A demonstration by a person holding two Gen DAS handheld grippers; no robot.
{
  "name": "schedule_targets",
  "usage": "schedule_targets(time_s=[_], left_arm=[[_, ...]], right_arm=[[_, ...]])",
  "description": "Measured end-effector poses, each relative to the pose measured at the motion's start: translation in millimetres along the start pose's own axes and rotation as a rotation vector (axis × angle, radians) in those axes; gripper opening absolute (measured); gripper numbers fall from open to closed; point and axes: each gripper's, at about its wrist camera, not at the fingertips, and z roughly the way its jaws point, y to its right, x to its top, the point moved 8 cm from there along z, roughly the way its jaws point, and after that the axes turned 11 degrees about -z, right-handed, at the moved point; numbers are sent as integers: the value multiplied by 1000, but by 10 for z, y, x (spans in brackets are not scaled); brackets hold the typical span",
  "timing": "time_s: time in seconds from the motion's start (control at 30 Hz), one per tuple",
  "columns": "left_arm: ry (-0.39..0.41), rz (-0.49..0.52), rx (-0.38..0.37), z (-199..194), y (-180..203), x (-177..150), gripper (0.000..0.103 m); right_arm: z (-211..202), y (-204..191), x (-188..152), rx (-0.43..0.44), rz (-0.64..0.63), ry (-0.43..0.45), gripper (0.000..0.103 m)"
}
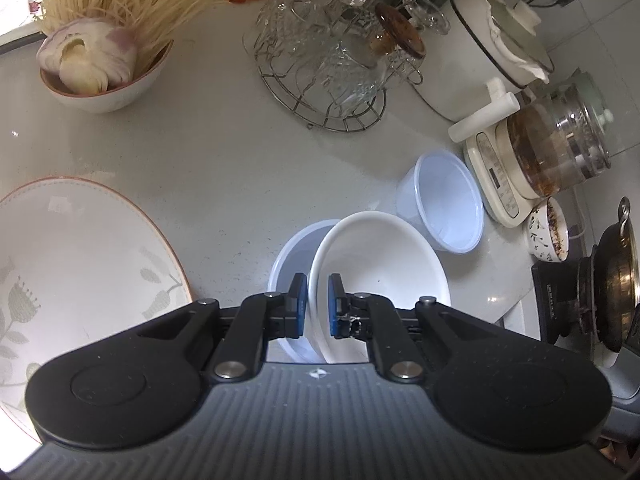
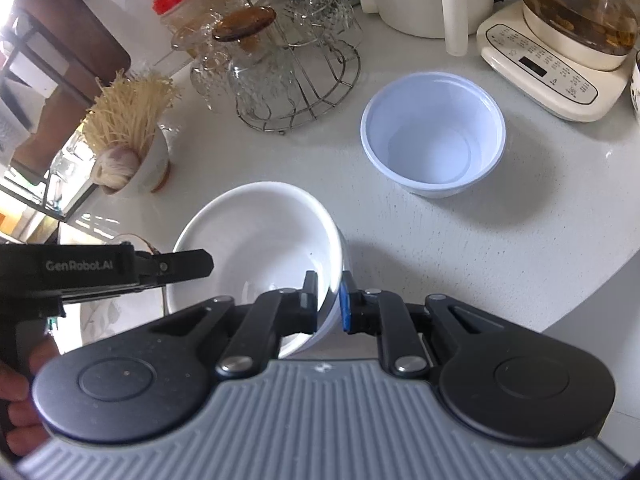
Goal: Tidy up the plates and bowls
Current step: 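Lift the ceramic bowl with both grippers and carry it over the plastic bowl, then lower the ceramic bowl into the plastic bowl and open both grippers, then move both grippers to the other white plastic bowl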
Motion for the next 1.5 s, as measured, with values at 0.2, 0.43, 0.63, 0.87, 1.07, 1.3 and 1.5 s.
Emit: schedule_targets(time_s=[0.2, 0.43, 0.63, 0.87, 1.07, 1.3, 1.5], left_arm=[[0, 31, 7, -7, 17, -1, 11], [12, 51, 23, -33, 1, -14, 12], [34, 65, 20, -107, -11, -19, 26], [96, 130, 7, -336, 86, 8, 27], [130, 164, -39, -640, 258, 4, 27], [210, 240, -82, -1035, 459, -27, 27], [256, 308, -112, -1322, 527, -111, 27]], right_arm=[[4, 0, 11, -13, -2, 3, 15], [-30, 37, -6, -32, 26, 6, 15], [-84, 25, -24, -43, 28, 15, 35], [-270, -26, 37, -65, 29, 86, 46], [-602, -37, 111, -98, 36, 197, 46], [-1041, -82, 177, -159, 47, 322, 46], [-1314, -270, 160, -210, 33, 394, 46]])
